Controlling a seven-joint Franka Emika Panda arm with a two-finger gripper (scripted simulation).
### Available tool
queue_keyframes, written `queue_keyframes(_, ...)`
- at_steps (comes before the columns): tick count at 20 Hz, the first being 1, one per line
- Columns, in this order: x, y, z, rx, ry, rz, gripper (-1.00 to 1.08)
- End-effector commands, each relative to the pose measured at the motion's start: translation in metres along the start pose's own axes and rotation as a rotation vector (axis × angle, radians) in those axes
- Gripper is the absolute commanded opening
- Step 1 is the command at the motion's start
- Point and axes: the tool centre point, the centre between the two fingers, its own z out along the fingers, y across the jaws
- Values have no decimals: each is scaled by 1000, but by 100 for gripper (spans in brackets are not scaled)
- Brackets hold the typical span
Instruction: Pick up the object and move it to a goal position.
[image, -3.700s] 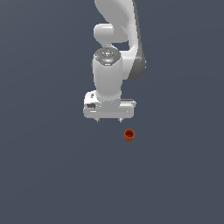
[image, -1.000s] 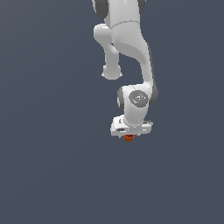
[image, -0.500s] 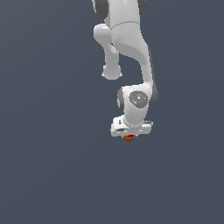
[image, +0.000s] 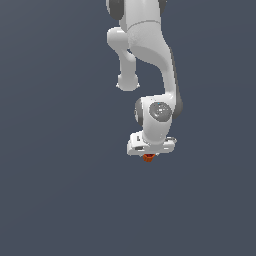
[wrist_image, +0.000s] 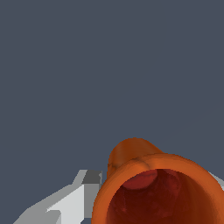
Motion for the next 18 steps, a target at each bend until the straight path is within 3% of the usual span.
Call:
queue_keyframes(1,5,-2,-11,0,2,0,-100)
queue_keyframes(18,60,-30,-144,1,2,0,-100)
